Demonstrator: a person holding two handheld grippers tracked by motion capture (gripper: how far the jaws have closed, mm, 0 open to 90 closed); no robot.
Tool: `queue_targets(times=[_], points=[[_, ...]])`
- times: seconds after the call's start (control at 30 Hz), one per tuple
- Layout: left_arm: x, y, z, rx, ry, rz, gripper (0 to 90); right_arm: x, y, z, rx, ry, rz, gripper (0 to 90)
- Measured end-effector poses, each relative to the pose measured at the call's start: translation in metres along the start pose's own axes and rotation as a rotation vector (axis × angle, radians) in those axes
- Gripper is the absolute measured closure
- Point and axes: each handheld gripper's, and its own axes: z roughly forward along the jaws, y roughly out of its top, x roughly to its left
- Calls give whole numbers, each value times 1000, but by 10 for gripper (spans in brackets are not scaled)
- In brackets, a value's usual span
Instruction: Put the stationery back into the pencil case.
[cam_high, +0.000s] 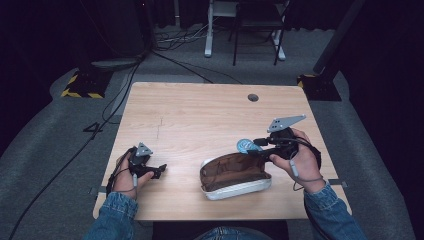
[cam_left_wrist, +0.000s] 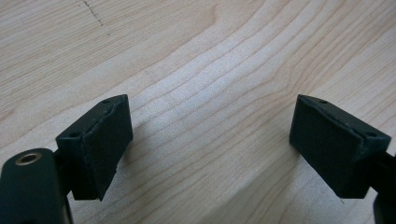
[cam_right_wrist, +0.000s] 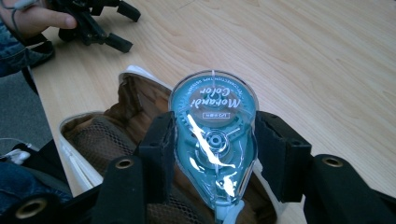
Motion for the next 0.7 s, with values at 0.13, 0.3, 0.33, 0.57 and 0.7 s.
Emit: queue_targets(times=[0.13, 0.3, 0.33, 0.57, 0.7], points=[[0, 0, 0, -1, 0, -2, 135, 7, 1, 4, 20, 26, -12, 503], [0, 0, 0, 0, 0, 0, 135, 15, 3, 8, 45, 52, -30, 503], [0, 0, 0, 0, 1, 0, 135, 16, 3, 9, 48, 56, -32, 503], [0, 0, 0, 0, 1, 0, 135, 24, 4, 15, 84, 92, -48, 503], [0, 0, 0, 0, 1, -1, 135, 29, 4, 20, 111, 107, -54, 503]])
